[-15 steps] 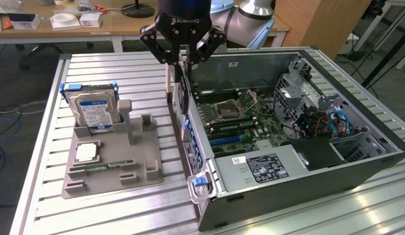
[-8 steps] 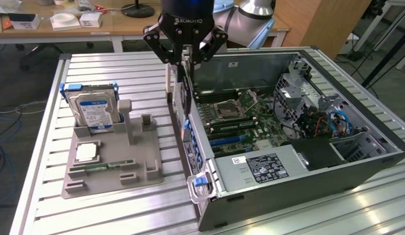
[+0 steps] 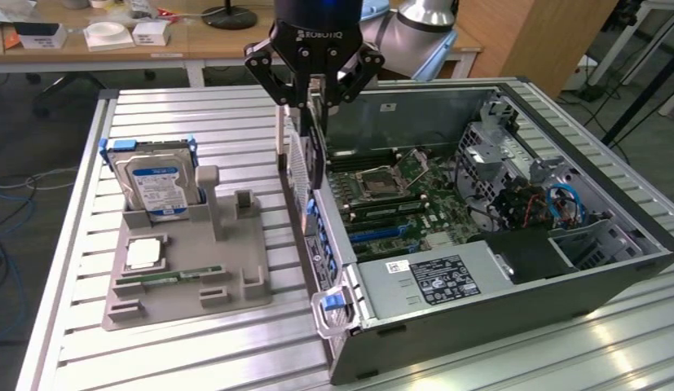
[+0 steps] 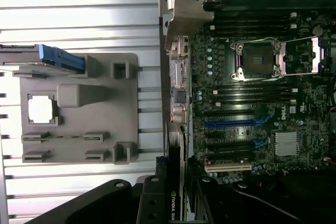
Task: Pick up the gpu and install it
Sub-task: 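Pick up the gpu and move the gpu toward the slot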
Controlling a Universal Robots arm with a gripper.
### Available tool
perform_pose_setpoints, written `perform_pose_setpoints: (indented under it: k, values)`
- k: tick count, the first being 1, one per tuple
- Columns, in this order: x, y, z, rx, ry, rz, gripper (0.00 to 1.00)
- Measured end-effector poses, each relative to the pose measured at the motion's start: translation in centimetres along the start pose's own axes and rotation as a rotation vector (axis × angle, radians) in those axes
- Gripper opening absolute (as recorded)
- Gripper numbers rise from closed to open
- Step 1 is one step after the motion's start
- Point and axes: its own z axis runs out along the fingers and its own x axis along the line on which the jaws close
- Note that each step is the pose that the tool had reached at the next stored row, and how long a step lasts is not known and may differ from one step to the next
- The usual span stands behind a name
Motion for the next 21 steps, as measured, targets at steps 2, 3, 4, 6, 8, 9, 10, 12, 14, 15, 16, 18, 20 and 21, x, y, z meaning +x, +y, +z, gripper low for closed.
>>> perform_pose_setpoints:
  k: [2,3,4,6,8,9,10,12,14,15,16,18,20,21]
  values:
    - [-0.1,0.01,0.00,0.0000,0.0000,-0.001,0.26]
    - [-0.2,0.01,0.01,0.0000,0.0000,-0.001,0.26]
    - [-0.3,0.02,0.01,0.0000,0.0000,-0.001,0.26]
    - [-0.4,0.02,0.01,0.0000,0.0000,-0.002,0.26]
    - [-0.5,0.03,0.01,0.0000,0.0000,-0.003,0.26]
    - [-0.6,0.04,0.02,0.0000,0.0000,-0.003,0.26]
    - [-0.7,0.04,0.01,0.0000,0.0001,-0.003,0.26]
    - [-0.8,0.05,0.02,-0.0001,0.0001,-0.004,0.26]
    - [-0.9,0.05,0.02,0.0000,0.0000,-0.005,0.26]
    - [-1.0,0.06,0.02,-0.0001,0.0001,-0.005,0.26]
    - [-1.1,0.06,0.03,-0.0002,0.0001,-0.005,0.26]
    - [-1.2,0.07,0.03,-0.0001,0.0001,-0.006,0.26]
    - [-1.3,0.08,0.03,-0.0001,0.0001,-0.006,0.26]
    - [-1.4,0.08,0.03,-0.0001,0.0001,-0.007,0.26]
